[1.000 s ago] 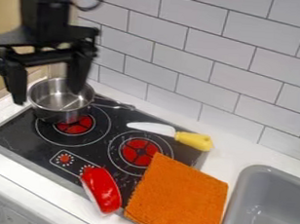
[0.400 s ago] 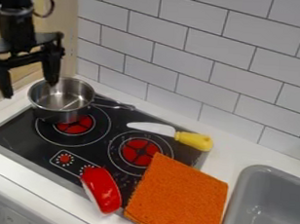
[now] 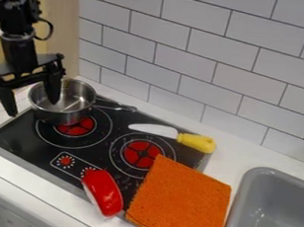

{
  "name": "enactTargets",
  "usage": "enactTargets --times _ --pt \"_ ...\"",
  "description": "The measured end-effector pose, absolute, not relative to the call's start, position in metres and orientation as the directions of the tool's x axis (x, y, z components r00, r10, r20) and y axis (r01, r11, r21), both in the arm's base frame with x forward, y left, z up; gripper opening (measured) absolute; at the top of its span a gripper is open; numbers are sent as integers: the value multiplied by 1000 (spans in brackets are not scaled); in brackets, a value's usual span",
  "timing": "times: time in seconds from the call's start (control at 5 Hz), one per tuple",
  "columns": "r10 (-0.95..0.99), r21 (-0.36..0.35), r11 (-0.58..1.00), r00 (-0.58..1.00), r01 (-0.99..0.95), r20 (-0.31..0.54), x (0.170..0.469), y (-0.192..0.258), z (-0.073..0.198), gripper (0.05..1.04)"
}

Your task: Put the silver pot upon the orange object

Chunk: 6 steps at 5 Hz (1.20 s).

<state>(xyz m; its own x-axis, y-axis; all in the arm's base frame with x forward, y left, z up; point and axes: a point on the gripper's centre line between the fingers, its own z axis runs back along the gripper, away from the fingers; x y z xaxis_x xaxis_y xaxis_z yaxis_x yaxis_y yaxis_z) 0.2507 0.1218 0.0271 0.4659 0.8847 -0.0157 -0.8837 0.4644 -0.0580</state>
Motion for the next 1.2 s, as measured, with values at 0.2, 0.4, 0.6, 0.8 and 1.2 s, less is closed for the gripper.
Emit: enactTargets --times 0.2,0.4,0.6,0.8,1.2 --pt "891 -64 449 452 -891 -44 252 126 15 999" --pt "894 -45 444 446 -895 -45 251 128 8 942" --pt "898 -36 436 438 -899 -39 251 129 8 677" --pt "904 -56 426 428 -903 -18 267 137 10 328" --pt "906 -75 421 423 -904 -25 276 138 8 67"
